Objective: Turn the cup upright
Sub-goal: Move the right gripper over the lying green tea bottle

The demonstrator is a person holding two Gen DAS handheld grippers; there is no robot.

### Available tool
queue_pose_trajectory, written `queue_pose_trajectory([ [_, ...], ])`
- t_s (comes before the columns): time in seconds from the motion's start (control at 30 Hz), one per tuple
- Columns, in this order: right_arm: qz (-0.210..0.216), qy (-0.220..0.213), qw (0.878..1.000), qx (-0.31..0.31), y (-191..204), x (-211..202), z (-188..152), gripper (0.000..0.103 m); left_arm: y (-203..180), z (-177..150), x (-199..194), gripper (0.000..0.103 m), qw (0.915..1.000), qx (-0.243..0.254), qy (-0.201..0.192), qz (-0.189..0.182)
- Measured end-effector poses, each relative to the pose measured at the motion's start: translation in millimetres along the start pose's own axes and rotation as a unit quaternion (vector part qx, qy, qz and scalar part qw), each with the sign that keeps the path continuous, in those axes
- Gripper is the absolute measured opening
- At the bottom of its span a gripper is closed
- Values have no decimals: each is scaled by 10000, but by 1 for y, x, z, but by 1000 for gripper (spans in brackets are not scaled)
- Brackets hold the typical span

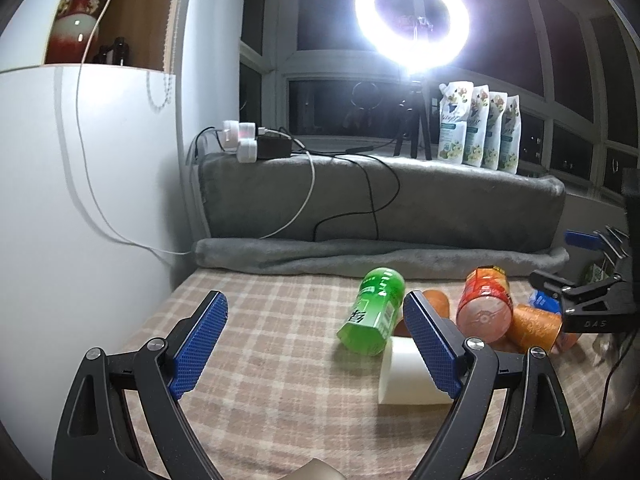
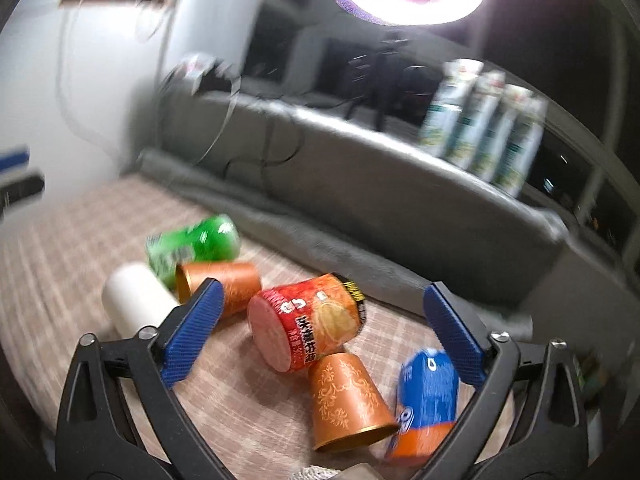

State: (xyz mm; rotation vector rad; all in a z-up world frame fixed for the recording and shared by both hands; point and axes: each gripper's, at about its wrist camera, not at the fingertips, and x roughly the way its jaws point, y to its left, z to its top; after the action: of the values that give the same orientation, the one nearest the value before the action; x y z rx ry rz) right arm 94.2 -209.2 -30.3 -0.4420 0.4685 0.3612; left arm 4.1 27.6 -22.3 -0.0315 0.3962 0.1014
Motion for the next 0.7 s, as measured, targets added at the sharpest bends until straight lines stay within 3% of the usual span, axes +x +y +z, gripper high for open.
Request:
queue_pose_trajectory([
  [0.2, 661, 378, 9903, -1165, 16, 28, 12, 83, 7, -8, 0, 90, 9999, 42, 114, 79],
  [0.33, 1089, 644, 9724, -1960, 32, 48, 18, 78, 9, -12, 2, 90, 9997, 81, 202, 124],
  [0.4, 1163, 799, 9627, -2307, 39, 59, 21, 70, 11, -14, 3, 90, 9996, 74, 240, 139],
  [0.6, 1558, 1147, 9524, -2356, 48, 92, 43, 69, 21, -20, 11, 90, 9990, -25, 375, 222],
  [0.7, 1532, 1091, 9466, -2619, 60, 103, 52, 69, 27, -24, 17, 90, 9984, -74, 491, 260],
])
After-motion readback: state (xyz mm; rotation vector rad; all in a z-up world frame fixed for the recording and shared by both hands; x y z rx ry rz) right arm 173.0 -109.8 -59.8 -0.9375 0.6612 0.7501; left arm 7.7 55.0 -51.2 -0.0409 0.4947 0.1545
